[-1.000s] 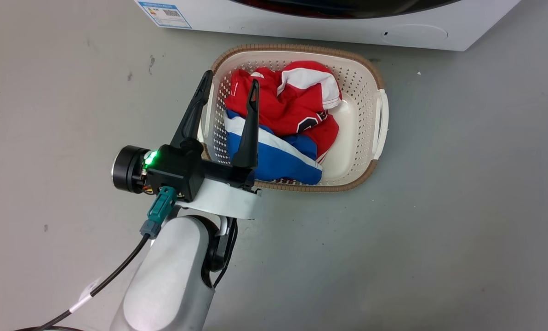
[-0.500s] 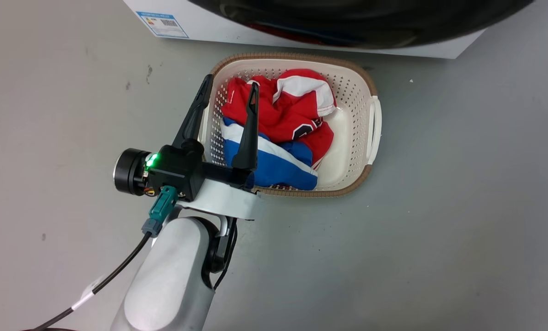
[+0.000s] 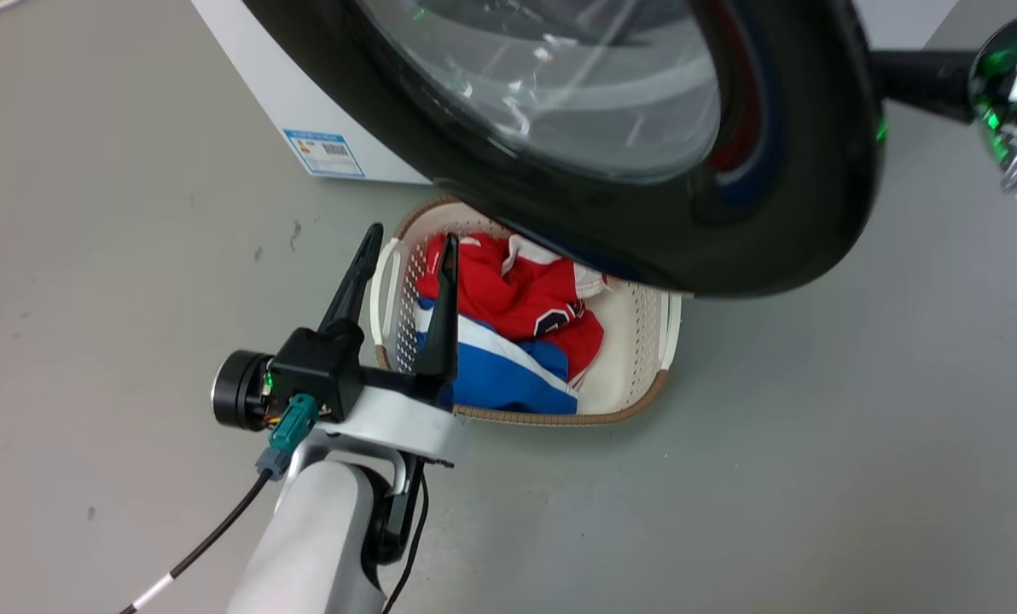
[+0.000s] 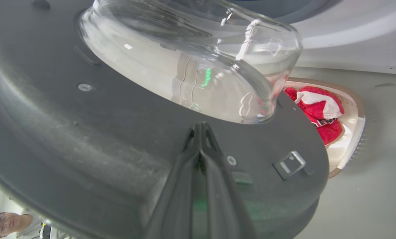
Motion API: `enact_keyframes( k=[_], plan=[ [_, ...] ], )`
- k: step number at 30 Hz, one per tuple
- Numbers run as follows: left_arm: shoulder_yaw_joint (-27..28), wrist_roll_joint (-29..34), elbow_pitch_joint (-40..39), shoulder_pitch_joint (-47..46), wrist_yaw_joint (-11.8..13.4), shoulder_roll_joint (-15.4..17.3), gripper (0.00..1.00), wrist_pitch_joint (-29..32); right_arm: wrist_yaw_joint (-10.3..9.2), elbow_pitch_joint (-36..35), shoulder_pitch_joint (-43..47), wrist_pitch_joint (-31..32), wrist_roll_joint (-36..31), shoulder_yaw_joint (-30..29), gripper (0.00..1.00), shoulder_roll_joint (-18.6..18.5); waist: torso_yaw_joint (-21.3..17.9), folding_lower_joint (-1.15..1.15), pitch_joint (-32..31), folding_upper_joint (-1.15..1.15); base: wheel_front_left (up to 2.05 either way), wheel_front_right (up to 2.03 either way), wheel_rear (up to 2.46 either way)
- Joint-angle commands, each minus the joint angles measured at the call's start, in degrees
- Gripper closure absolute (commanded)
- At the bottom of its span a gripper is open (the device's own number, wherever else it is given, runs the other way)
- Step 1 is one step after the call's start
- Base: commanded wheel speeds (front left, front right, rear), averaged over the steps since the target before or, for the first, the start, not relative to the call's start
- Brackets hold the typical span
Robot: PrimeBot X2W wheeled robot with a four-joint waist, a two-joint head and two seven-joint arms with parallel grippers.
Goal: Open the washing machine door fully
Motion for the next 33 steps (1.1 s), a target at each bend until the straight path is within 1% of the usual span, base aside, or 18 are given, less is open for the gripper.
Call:
enact_keyframes(
  k=[1,5,9,10,17,22,25,29,33],
  plan=[
    [0.3,0.0,0.3,1.5,-0.2,0.0,0.00,-0.1,0.01,-1.2,2.4,1.2,-0.1,0.3,1.00,1.2,0.2,0.00,-2.3,0.00,0.00,0.00,0.00],
    [0.7,0.4,0.9,3.8,-0.9,0.0,0.00,-0.1,0.01,-4.4,6.6,3.8,-0.5,1.3,1.00,3.8,0.0,0.00,-5.0,0.00,0.00,0.00,0.00],
    [0.8,0.3,1.8,6.0,-1.6,0.0,0.00,-0.1,0.01,-7.0,10.8,6.1,-1.3,1.8,1.00,5.7,0.2,0.00,-7.6,0.00,0.00,0.00,0.00],
    [0.8,0.3,1.8,6.0,-1.6,0.0,0.00,-0.1,0.01,-7.0,10.8,6.1,-1.3,1.8,1.00,5.7,0.2,0.00,-7.6,0.00,0.00,0.00,0.00],
    [0.4,-0.1,3.5,8.8,-2.6,0.0,0.00,-0.1,0.01,-10.3,17.3,8.1,-1.2,2.4,1.00,9.2,0.8,0.00,-12.0,0.00,0.00,0.00,0.00],
    [0.5,-0.1,4.3,9.9,-3.3,0.0,0.00,-0.1,0.01,-11.6,20.7,7.7,0.3,4.0,1.00,10.2,1.3,0.00,-14.5,0.00,0.00,0.00,0.00],
    [0.4,-0.2,4.9,10.8,-4.1,0.0,0.00,-0.1,0.01,-11.5,22.9,5.4,2.4,6.7,1.00,10.5,1.7,0.00,-16.4,0.00,0.00,0.00,0.00],
    [0.1,-0.3,5.3,11.4,-4.5,0.0,0.00,-0.1,0.01,-11.8,24.6,0.7,2.9,8.0,1.00,10.5,1.8,0.00,-17.5,0.00,0.00,0.00,0.00],
    [0.6,-0.2,5.7,12.4,-4.7,0.0,0.00,-0.1,0.01,-13.1,26.2,-7.9,2.7,6.5,1.00,10.3,1.3,0.00,-18.9,0.00,0.00,0.00,0.00]
  ],
)
